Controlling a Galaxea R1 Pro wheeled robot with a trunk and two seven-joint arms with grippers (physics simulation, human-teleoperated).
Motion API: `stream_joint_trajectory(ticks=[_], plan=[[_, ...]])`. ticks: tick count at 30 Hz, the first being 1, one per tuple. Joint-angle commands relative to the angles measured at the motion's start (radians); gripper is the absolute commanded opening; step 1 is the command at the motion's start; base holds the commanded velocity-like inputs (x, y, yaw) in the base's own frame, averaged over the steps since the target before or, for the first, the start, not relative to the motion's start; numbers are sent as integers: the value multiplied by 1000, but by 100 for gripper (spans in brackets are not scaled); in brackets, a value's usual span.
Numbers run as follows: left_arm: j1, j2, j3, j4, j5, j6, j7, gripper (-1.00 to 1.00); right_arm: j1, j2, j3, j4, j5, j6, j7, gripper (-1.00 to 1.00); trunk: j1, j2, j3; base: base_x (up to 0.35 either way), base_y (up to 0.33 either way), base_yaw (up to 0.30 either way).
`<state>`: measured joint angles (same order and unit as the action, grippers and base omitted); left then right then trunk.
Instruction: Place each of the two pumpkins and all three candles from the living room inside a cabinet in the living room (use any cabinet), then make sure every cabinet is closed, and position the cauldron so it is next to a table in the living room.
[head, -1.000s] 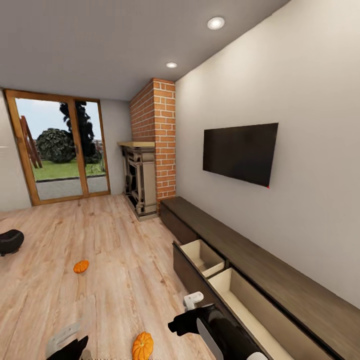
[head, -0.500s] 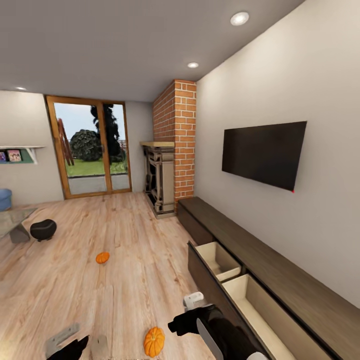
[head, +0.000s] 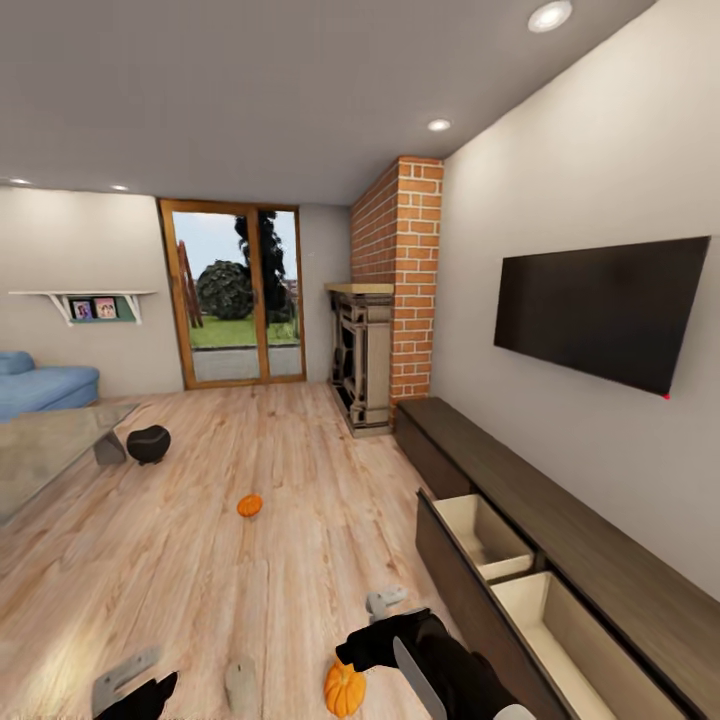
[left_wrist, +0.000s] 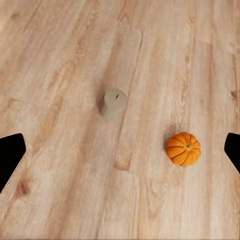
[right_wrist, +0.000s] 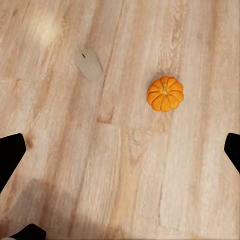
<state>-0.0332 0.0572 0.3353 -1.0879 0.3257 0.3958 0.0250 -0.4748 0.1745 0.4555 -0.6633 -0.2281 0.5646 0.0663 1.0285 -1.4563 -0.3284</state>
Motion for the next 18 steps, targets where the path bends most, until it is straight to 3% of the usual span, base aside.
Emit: stream_joint_trajectory(ticks=[1, 18], plan=[[-1, 0, 1, -1, 11, 6, 3, 100, -1, 0, 0, -1, 0, 5, 1, 100, 0, -1, -1, 162, -55, 284], [-1, -1, -1, -2, 10, 5, 3, 100, -1, 0, 0, -1, 0, 4, 2, 100, 0, -1, -1, 27, -12, 284]])
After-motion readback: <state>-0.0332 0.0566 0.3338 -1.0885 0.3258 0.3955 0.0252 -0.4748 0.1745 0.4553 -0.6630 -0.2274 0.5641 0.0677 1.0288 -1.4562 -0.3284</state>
